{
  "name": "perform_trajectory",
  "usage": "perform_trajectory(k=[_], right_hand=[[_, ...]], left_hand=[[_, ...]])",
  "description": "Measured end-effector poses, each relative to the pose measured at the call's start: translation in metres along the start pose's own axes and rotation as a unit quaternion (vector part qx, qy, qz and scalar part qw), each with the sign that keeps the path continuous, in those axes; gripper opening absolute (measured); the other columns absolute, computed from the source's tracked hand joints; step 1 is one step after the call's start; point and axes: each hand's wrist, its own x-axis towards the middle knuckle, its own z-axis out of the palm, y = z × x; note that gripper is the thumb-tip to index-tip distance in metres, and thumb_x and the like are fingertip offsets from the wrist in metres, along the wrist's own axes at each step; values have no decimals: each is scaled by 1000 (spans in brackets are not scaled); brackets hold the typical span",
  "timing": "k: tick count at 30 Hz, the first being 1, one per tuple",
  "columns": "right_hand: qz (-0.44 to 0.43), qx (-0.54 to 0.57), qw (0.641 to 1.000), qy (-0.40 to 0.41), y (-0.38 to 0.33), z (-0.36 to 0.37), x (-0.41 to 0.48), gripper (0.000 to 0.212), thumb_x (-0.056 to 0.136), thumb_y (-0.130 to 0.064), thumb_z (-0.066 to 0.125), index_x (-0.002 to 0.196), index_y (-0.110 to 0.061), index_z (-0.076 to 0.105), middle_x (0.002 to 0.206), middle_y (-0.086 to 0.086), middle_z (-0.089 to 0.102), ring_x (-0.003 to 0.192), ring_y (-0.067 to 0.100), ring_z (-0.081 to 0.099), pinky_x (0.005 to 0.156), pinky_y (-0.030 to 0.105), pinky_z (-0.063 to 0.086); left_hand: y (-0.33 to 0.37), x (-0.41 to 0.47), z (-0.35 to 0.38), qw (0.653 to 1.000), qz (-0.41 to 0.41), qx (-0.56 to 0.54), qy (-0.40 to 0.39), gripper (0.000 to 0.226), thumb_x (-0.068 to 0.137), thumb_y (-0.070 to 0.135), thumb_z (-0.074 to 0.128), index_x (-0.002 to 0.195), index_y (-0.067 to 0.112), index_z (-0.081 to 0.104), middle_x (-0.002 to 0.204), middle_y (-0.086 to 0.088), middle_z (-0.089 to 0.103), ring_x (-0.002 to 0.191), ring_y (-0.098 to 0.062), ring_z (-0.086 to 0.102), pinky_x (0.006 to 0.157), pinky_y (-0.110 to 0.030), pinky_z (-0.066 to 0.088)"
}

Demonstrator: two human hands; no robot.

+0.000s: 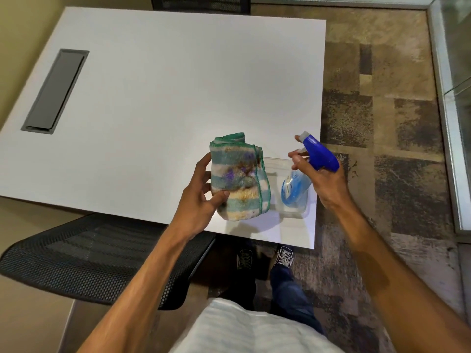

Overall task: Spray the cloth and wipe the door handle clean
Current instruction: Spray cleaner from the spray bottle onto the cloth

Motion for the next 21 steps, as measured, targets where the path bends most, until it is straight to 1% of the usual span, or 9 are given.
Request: perform_trajectory(k=[2, 4, 5, 6, 9, 13, 16, 18, 21], right_hand=[[-7, -5, 1000, 15, -11, 0, -2, 31, 94, -22, 75, 124, -20, 67, 109, 16, 77, 84, 16, 70, 86, 35, 58], [-25, -14, 999, 21, -24, 0, -5, 16, 96, -23, 74, 112, -23, 73, 93, -2, 80, 76, 7, 70, 75, 25, 57], [-37, -6, 999, 17, -32, 0, -9, 13, 96, -24, 74, 109, -24, 74, 92, -5, 80, 75, 5, 69, 74, 22, 57], [-49, 9, 999, 11, -39, 1, -12, 16, 95, -25, 75, 110, -23, 75, 97, -1, 79, 77, 6, 70, 75, 20, 57], [-87, 45, 995, -15, -58, 2, -24, 35, 91, -25, 75, 120, -6, 71, 116, 15, 76, 90, 12, 72, 80, 21, 57], [-75, 43, 996, -35, -72, 3, -38, 24, 87, -28, 77, 106, -14, 74, 101, 3, 78, 80, 14, 71, 77, 24, 58], [-71, 16, 996, -60, -75, 5, -54, 14, 89, -27, 79, 98, -17, 74, 91, 0, 75, 75, 14, 72, 73, 23, 59], [-75, -25, 994, -74, -71, 8, -65, 15, 92, -23, 80, 98, -12, 73, 88, 6, 76, 75, 23, 76, 73, 27, 63], [-44, -29, 996, -66, -60, 18, -75, 12, 92, -14, 78, 101, -6, 75, 93, 16, 77, 89, 37, 76, 85, 52, 64]], left_hand=[[2, 1, 0, 1000, 1, 10, 1, 84, 97, -2, 69, 156, 44, 30, 124, 11, 65, 111, -7, 70, 93, -33, 61], [4, 3, -1, 1000, 4, 15, 2, 84, 97, -1, 69, 156, 45, 30, 125, 10, 65, 109, -6, 71, 93, -34, 62], [6, 4, -1, 1000, 6, 15, 1, 84, 97, 0, 70, 156, 46, 30, 125, 9, 65, 109, -7, 71, 92, -33, 63], [7, 5, -2, 1000, 8, 14, 1, 83, 97, 1, 70, 156, 46, 30, 125, 7, 65, 108, -7, 72, 92, -34, 63], [13, 8, -4, 1000, 13, 9, -2, 83, 97, 2, 71, 156, 45, 31, 126, 4, 66, 108, -10, 72, 94, -39, 62], [21, 13, -5, 1000, 18, 2, 4, 83, 97, 0, 70, 156, 43, 31, 126, 1, 66, 109, -15, 72, 98, -48, 61], [27, 15, -6, 1000, 26, -7, 6, 84, 96, -2, 70, 156, 43, 32, 125, 0, 66, 109, -14, 72, 99, -49, 61], [30, 17, -6, 999, 31, -15, 5, 84, 96, -2, 70, 155, 44, 32, 124, 1, 66, 110, -14, 72, 99, -49, 61], [34, 19, -5, 999, 37, -25, 3, 83, 96, -1, 71, 155, 43, 32, 124, 2, 66, 110, -15, 73, 99, -50, 61]])
